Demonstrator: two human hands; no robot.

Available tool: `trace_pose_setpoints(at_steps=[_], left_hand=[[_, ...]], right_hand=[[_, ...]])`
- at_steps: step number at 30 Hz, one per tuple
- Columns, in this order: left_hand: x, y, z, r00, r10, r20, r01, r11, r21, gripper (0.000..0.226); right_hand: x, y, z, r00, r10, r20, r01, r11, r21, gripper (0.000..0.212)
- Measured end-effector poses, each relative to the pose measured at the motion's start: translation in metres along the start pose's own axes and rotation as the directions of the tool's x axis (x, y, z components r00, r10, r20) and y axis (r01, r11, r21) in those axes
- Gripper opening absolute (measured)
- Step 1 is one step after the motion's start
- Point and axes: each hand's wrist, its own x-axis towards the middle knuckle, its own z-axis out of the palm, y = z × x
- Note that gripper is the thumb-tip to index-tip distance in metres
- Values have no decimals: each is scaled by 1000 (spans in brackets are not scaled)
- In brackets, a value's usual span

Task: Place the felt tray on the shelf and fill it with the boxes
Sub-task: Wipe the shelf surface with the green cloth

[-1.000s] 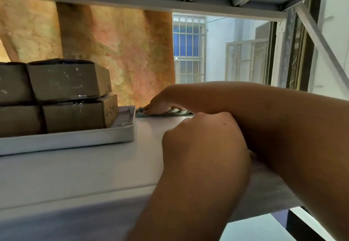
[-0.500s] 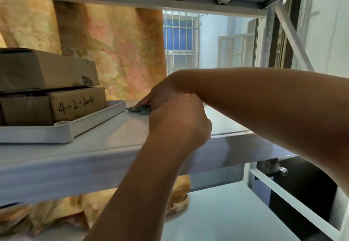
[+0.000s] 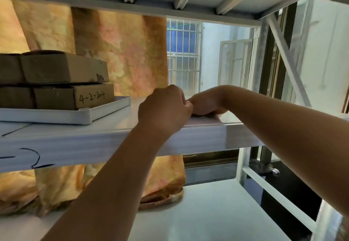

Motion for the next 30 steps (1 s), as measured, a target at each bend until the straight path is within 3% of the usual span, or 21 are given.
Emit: trace_pose_setpoints(at_steps=[2, 4, 6, 8, 13, 18, 22, 30], left_hand=[[-1, -9, -3, 999, 15, -39, -8, 984, 177, 18], [-1, -18, -10, 997, 0, -78, 28, 933, 358, 19], [-2, -24, -21, 992, -83, -91, 120, 830, 544, 25], [-5, -30, -31, 976, -203, -81, 207, 740, 640, 28], [-11, -51, -46, 929, -368, -37, 313, 730, 607, 25], [-9, -63, -49, 958, -280, -64, 269, 798, 539, 22], [11, -76, -43, 973, -228, 44, 188, 884, 428, 30], [46, -82, -33, 936, -205, 285, 79, 914, 398, 23]], right_hand=[[-3, -12, 1, 999, 8, 46, -4, 996, -86, 38], [0, -25, 3, 999, -26, -43, 13, 956, -293, 50], [8, -34, 6, 986, -81, -148, 3, 888, -461, 54], [13, -37, 10, 971, -122, -205, 9, 877, -481, 56], [25, -30, 12, 958, -169, -233, 54, 900, -432, 59], [28, -28, 15, 957, -174, -232, 65, 909, -411, 58], [26, -31, 14, 962, -164, -220, 60, 908, -415, 56], [28, -36, 11, 967, -142, -210, 37, 898, -438, 55]])
